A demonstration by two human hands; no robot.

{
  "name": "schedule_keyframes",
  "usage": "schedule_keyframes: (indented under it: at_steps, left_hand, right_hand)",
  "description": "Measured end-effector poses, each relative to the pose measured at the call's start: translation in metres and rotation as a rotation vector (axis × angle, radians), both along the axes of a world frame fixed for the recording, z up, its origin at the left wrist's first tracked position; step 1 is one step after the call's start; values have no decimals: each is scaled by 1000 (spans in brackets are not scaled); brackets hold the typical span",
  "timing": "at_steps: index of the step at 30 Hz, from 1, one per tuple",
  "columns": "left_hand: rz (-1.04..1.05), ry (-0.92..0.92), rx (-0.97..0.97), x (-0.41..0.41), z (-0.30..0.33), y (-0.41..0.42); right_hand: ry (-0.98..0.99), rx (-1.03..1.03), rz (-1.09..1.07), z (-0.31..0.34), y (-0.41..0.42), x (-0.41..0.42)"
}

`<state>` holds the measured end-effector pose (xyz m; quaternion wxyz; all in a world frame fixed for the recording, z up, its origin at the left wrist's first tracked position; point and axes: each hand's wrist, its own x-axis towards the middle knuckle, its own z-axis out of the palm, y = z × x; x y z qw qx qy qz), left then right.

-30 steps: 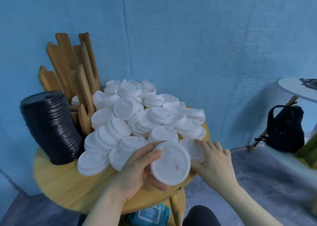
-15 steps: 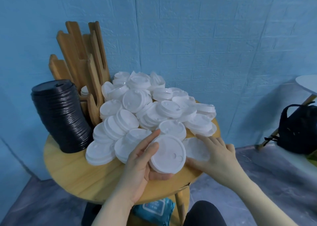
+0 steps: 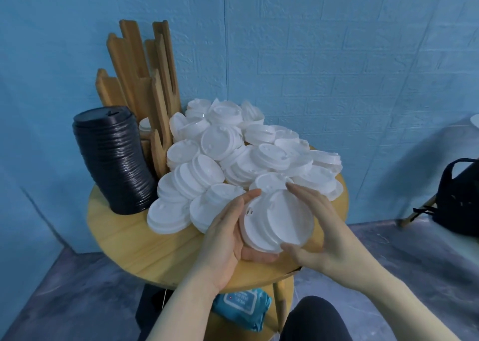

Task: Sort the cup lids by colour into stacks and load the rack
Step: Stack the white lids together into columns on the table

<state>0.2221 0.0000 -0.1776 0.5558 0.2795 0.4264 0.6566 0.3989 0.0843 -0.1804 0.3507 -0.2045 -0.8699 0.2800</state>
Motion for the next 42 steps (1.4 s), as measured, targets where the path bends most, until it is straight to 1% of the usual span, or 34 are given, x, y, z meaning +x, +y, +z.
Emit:
schedule_keyframes:
  at_steps: [4,9,13,16,18,28,32,36,38,39,42]
  left_hand:
    - [-52,42,0,-1,-1,-1]
    - [-66,80,17,-2,-2,-2]
    - [-61,59,24,-3,-4,-1]
    - [-28,104,40,-2,-6,0]
    - [4,123,52,-1,-6,0]
    - [65,101,49,-1,-6,1]
    - [73,159,79,-2,-9,2]
    - [43,191,99,-2,-7,-1]
    - [56,171,85,-2,-8,0]
    - [55,143,85,-3,-8,0]
    - [17,47,91,-5,-8,0]
  right_hand:
    - [-75,-40,87,-1,5,-8]
    - [-170,36,128,0,9,-13]
    - [-141,25,135,-2,6,-15]
    - [-55,-22,51,-9,-6,-21]
    - [-21,-3,-16,-14,-12,-26]
    - [23,130,-243,-17,-23,-39]
    - [41,156,-369,-18,-30,-45]
    - [29,149,-437,-19,-34,-49]
    - [20,183,-425,-17,-33,-49]
    - [15,191,-383,-17,-31,-48]
    - [9,114,-151,-13,-18,-38]
